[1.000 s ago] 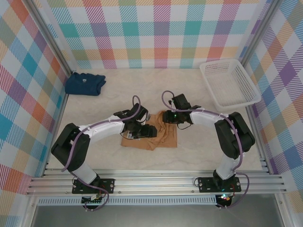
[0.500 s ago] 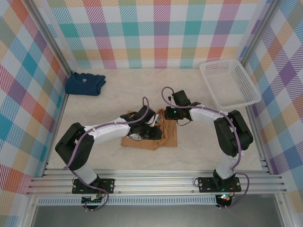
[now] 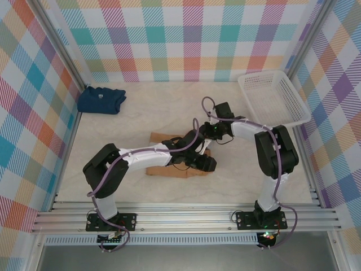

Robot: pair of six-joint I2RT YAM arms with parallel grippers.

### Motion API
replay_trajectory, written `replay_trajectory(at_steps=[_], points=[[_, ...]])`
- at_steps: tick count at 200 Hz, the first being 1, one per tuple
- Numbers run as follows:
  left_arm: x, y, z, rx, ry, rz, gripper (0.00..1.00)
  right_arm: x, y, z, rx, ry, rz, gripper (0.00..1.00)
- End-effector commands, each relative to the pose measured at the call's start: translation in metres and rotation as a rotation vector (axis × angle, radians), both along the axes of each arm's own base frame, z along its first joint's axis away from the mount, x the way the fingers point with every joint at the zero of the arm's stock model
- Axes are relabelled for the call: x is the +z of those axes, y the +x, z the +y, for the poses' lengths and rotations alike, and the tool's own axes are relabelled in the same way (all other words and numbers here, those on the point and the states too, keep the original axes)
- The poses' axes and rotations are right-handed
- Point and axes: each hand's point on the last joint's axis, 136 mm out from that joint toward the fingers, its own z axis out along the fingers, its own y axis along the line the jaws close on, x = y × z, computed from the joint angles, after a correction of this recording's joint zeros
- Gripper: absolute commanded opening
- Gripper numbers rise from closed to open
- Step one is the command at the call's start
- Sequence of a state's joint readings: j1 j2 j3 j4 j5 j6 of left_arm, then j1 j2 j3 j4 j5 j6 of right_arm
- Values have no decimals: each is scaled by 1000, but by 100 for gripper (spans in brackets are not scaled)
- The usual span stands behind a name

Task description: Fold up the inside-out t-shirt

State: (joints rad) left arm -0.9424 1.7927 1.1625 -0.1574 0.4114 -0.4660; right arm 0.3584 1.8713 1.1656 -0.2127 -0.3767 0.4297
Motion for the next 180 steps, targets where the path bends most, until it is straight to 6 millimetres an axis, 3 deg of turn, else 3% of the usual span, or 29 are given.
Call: replay_trajectory(at_steps=[1,18,36,60,78,101,127,155,180], points=[[45,-8,1,-85,-69,-111,57,39,-4,-8,23,73,-58,30],[61,-9,25,-88,-47,-194,61,50,-20,-21,6,60,-71,36],[67,18,70,66,-2,-241,64,48,-50,-33,-12,42,-38,40],[35,67,153,395,89,-78,65,39,-97,-31,7,55,3,46],[12,91,191,536,115,22,65,35,-127,-17,58,68,19,53],[-9,105,205,555,193,43,65,24,-149,-4,76,73,59,59],[-35,109,211,551,266,80,66,4,-159,13,123,45,107,58],[-61,95,221,537,348,133,65,-22,-152,-2,112,-113,136,35],[-74,68,225,513,353,196,65,-28,-129,-22,88,-219,106,18]])
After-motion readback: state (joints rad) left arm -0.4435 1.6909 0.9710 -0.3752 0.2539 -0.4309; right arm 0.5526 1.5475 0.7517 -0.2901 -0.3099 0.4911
